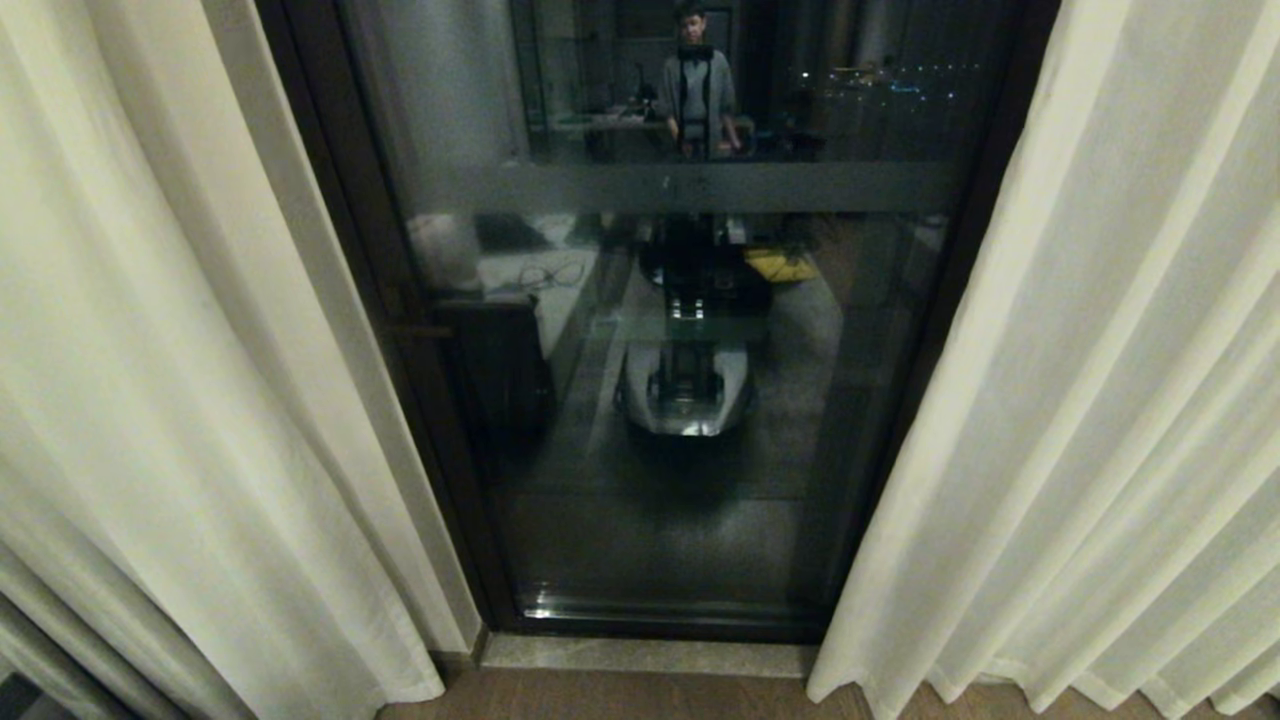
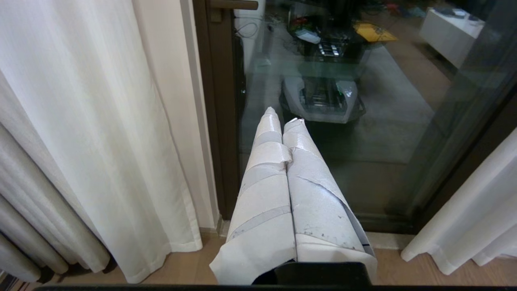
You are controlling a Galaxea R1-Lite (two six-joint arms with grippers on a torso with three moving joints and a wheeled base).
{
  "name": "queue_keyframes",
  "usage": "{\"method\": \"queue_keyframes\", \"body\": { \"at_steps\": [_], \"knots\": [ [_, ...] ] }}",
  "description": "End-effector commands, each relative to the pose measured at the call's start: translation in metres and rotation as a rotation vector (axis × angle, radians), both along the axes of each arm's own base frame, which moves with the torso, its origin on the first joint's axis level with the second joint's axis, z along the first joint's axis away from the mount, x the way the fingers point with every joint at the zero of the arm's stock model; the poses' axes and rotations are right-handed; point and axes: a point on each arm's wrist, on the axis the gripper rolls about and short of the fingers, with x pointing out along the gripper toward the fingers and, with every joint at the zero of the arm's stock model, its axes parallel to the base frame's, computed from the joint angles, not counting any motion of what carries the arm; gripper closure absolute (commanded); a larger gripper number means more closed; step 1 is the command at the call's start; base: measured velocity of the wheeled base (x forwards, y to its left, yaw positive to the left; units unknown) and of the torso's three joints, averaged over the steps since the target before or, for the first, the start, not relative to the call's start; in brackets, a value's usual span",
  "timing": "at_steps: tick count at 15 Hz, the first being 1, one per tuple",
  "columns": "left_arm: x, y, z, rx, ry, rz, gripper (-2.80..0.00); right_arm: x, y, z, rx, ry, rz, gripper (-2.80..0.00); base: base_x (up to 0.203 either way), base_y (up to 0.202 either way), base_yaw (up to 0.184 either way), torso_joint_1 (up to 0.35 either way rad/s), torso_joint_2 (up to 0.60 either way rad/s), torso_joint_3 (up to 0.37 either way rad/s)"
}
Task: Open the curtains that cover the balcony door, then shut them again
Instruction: Close the inner curtains on both sides
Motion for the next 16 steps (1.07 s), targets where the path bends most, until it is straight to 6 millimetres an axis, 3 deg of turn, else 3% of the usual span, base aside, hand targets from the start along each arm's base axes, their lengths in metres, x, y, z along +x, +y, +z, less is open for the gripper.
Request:
{"method": "queue_keyframes", "body": {
  "at_steps": [1,4,16],
  "knots": [
    [0.0001,0.0,-0.0005,-0.001,0.001,0.0,0.0,0.0001,0.0,0.0001,0.0,0.001,0.001,0.0,0.0,0.0,0.0,0.0,0.0,0.0],
    [0.0,0.0,-0.0001,-0.002,0.0,0.0,0.0,0.0001,0.0,0.0001,0.0,0.001,0.0,0.0,0.001,0.085,0.001,0.001,0.0,0.006],
    [0.0,0.0,-0.0001,-0.002,0.0,-0.001,0.0,0.0001,0.0,0.0001,0.0,0.001,0.0,0.0,0.0,0.186,-0.001,0.002,0.0,0.003]
  ]
}}
